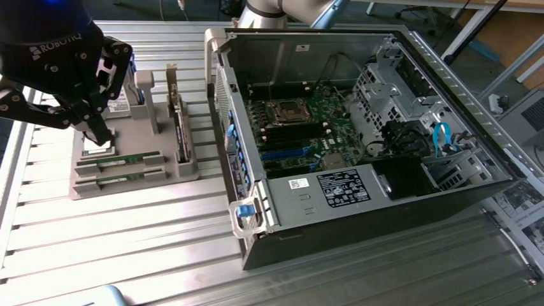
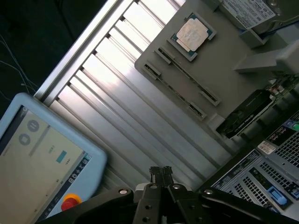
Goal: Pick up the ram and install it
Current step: 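Pick up the ram and move it above insertion slot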
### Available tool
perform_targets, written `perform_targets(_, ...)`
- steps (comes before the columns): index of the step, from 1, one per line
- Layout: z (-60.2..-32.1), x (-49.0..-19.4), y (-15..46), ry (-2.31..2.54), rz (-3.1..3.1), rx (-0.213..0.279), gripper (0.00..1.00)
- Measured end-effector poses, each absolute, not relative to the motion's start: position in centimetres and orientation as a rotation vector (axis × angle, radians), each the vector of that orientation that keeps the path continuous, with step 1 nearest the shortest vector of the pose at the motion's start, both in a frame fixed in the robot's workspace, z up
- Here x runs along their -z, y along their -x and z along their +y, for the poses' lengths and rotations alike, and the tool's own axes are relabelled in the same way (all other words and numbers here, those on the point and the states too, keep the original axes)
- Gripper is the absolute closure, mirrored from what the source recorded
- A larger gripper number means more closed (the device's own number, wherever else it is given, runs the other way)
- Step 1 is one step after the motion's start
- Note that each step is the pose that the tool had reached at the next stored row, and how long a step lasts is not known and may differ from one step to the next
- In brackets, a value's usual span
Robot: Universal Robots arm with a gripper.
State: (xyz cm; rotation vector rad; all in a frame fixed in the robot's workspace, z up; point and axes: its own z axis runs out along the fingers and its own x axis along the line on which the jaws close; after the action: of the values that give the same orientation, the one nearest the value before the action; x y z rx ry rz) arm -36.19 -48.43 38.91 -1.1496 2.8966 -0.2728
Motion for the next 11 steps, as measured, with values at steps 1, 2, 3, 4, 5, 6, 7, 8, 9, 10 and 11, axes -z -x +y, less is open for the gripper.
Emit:
perform_targets(1,-48.43,-38.91,36.19,1.155,2.894,0.274,0.89)
perform_targets(2,-48.44,-38.91,36.19,1.160,2.892,0.275,0.89)
perform_targets(3,-48.43,-38.91,36.19,1.166,2.890,0.276,0.89)
perform_targets(4,-48.43,-38.91,36.19,1.170,2.888,0.277,0.89)
perform_targets(5,-48.43,-38.91,36.19,1.174,2.886,0.278,0.89)
perform_targets(6,-48.43,-38.91,36.19,1.177,2.885,0.279,0.89)
perform_targets(7,-48.43,-38.91,36.19,1.181,2.883,0.280,0.89)
perform_targets(8,-48.44,-38.91,36.19,1.186,2.881,0.281,0.89)
perform_targets(9,-48.43,-38.91,36.19,1.189,2.880,0.282,0.89)
perform_targets(10,-48.43,-38.91,36.19,1.194,2.878,0.283,0.89)
perform_targets(11,-48.43,-38.91,36.19,1.197,2.876,0.284,0.89)
